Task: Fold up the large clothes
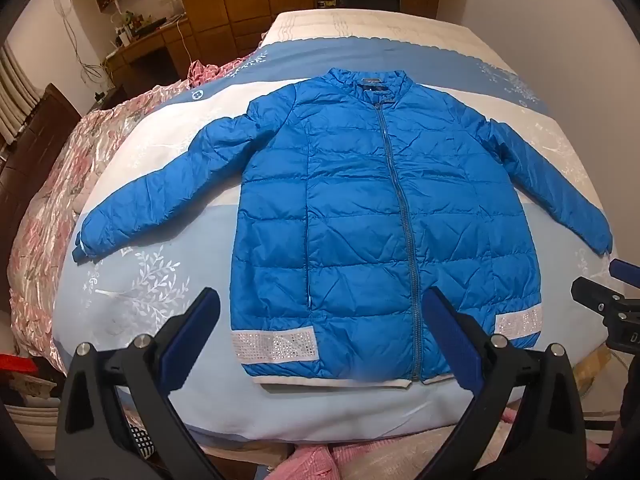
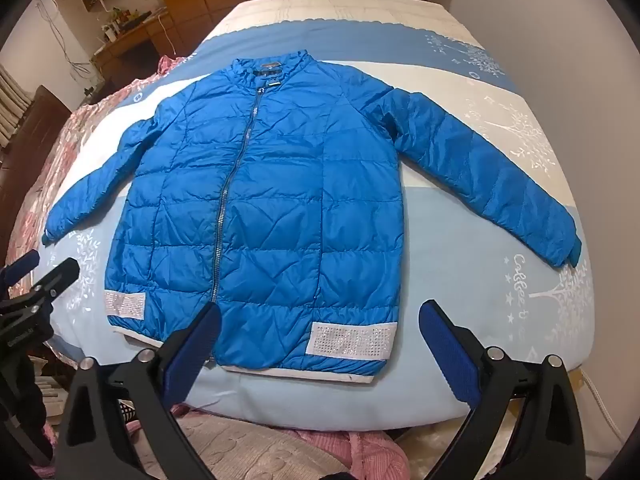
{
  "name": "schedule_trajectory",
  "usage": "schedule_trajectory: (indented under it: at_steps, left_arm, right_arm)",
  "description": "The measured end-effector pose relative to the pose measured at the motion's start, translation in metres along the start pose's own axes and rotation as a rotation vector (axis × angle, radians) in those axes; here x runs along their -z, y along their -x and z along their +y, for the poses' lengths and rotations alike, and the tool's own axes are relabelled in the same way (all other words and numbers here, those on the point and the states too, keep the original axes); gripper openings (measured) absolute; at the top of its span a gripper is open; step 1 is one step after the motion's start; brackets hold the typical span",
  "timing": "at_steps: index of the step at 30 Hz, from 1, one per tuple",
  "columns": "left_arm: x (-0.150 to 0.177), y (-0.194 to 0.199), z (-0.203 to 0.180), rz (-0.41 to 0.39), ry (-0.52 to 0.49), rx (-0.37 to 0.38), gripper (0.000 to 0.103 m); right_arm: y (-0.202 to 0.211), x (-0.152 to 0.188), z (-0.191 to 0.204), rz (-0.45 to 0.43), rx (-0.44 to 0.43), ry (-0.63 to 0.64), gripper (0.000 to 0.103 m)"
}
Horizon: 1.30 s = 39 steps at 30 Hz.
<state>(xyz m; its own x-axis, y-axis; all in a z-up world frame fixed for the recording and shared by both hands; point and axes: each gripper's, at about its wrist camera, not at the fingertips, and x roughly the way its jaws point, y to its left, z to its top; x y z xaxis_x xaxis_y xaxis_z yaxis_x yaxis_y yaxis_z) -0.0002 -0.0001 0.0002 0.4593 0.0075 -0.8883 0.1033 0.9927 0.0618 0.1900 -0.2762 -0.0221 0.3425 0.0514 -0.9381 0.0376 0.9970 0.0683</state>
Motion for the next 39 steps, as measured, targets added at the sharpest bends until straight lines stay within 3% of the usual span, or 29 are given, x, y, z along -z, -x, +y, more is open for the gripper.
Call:
schedule_trajectory:
  at_steps: [39]
  left_arm:
    - [-0.0002, 0.0000, 0.0004, 0.009, 0.005, 0.011, 0.100]
  right_arm:
    - [-0.0019, -0.0021, 0.0037, -0.004, 0.004, 0.000, 0.099]
